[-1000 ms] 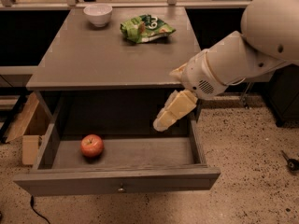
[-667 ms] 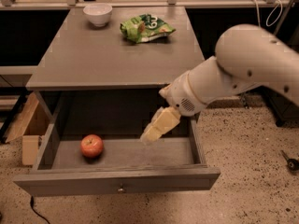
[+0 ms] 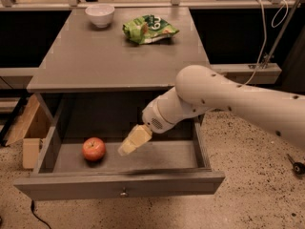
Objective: Pick apple from top drawer and place on counter
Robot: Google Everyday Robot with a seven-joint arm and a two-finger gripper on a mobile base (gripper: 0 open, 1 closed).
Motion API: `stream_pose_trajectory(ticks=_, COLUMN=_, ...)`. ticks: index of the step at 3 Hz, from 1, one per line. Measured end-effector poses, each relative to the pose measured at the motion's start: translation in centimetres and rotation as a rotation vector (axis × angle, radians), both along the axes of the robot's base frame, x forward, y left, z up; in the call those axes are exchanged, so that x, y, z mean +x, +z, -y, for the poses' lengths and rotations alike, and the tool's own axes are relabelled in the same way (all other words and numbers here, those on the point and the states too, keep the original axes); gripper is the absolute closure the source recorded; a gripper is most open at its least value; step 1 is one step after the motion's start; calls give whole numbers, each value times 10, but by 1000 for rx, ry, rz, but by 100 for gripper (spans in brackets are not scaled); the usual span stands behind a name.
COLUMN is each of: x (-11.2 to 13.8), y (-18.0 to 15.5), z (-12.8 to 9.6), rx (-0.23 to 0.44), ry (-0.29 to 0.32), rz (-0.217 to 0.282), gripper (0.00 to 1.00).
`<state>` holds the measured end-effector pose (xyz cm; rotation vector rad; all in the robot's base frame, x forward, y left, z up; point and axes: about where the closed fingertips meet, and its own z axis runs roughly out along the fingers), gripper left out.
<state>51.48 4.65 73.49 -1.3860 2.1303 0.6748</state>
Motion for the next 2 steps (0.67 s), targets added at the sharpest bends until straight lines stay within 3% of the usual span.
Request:
stream_pose_trajectory(ticks=1, x=29, y=-21, z=-23, rx=43, ry=-42, rz=43, gripper=0)
stream_pose_trajectory(ticks=2, x=29, y=-20, z=-24, rx=43, ry=-43, rz=45, gripper=0)
